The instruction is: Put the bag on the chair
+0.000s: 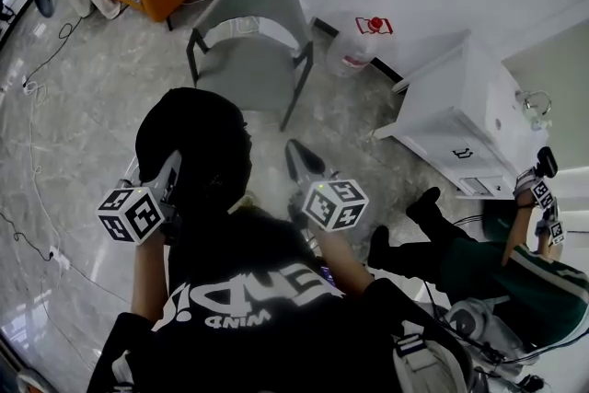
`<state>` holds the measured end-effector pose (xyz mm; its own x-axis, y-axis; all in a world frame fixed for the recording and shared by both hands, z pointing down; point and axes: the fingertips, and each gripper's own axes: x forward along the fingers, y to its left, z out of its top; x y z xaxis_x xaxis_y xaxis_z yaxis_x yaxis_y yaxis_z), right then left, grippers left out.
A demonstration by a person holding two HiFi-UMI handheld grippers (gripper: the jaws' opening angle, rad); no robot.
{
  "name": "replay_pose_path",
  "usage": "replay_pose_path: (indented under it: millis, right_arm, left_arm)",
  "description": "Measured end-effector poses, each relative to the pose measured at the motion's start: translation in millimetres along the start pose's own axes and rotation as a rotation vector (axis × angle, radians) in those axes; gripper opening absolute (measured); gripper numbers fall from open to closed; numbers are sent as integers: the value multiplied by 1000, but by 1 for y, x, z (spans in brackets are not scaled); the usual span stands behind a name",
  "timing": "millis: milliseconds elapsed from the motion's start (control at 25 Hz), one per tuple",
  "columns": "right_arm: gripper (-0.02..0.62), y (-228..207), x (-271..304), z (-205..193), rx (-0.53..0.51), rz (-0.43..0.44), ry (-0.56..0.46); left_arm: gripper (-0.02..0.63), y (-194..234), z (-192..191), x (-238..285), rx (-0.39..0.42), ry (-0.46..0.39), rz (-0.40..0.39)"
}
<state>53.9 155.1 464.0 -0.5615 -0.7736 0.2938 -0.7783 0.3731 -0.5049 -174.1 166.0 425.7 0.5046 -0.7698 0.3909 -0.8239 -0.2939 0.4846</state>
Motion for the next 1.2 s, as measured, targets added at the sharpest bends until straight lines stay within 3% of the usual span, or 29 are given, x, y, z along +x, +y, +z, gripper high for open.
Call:
replay_pose_path:
  millis: [320,560,960,1200]
  right_arm:
    - [0,-34,33,31,13,-17,-11]
    - [0,-59,71,51,21,-39,-10]
    - [0,-88,166,101,28,-66,26]
    - [0,-109,213,142,43,-113,-2]
  left_arm:
    - [33,12,47,56,17,-30,-11]
    - [32,32,62,105,19,10,-21]
    - [32,70,112,201,-5,86,-78]
    - [32,86,151,260,-6,126,-125]
